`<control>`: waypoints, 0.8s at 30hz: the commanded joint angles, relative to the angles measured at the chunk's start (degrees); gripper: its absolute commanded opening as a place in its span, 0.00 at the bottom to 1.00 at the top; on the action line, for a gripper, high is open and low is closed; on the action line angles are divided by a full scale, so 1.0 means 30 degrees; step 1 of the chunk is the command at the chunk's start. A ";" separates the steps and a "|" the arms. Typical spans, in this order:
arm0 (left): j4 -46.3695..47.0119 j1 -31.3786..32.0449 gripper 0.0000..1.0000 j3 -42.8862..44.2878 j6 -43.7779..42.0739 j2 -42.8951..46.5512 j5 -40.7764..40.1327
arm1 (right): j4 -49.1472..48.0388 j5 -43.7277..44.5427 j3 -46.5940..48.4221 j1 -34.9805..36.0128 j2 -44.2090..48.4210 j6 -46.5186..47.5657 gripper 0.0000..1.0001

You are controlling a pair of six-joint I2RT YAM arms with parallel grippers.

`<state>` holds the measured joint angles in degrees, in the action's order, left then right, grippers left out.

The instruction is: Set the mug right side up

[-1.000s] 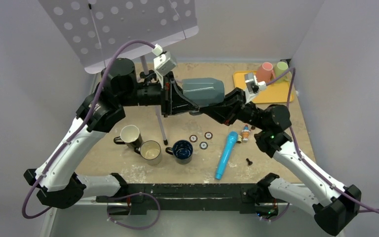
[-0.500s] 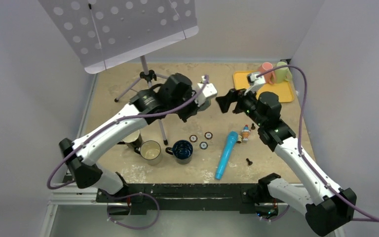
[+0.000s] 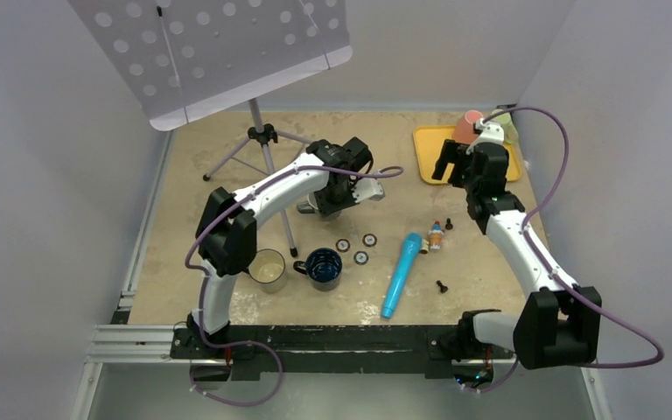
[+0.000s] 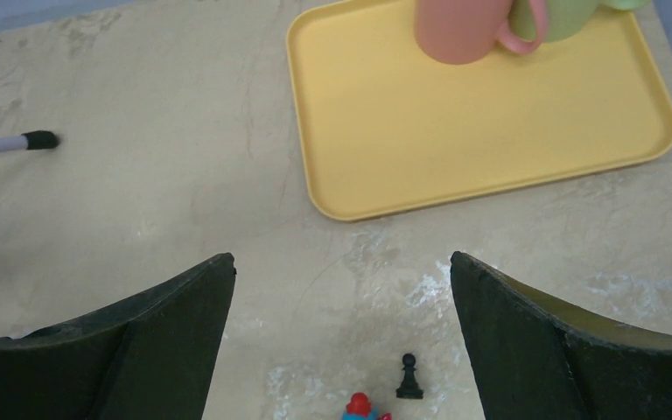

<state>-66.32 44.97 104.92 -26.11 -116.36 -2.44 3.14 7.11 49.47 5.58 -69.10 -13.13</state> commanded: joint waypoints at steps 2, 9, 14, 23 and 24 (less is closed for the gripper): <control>-0.1783 -0.0416 0.00 0.1836 -0.1466 -0.0978 -0.0961 | -0.0527 0.0299 0.2625 -0.0554 -0.1789 0.1021 0.97; -0.3546 -0.0844 0.23 0.2641 -0.2430 -0.2223 0.0432 | -0.0200 -0.0906 0.6270 -0.2931 -0.5877 0.2817 0.97; -0.2739 -0.0957 0.63 0.2049 -0.2807 -0.0842 0.1388 | 0.0123 -0.3120 0.9384 -0.5117 -0.9495 0.4572 0.94; -0.3267 -0.0957 0.69 0.2063 -0.3233 0.3350 0.3230 | 0.1615 -0.1950 1.3591 -0.5499 -1.5009 0.9982 0.83; -0.3194 -0.0950 0.69 0.1589 -0.3208 0.4052 0.3612 | 0.1851 -0.1876 1.4087 -0.5495 -1.5560 1.0357 0.82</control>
<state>-74.48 42.37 110.26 -34.28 -114.32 2.26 6.61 1.39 85.78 -11.25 -112.75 9.63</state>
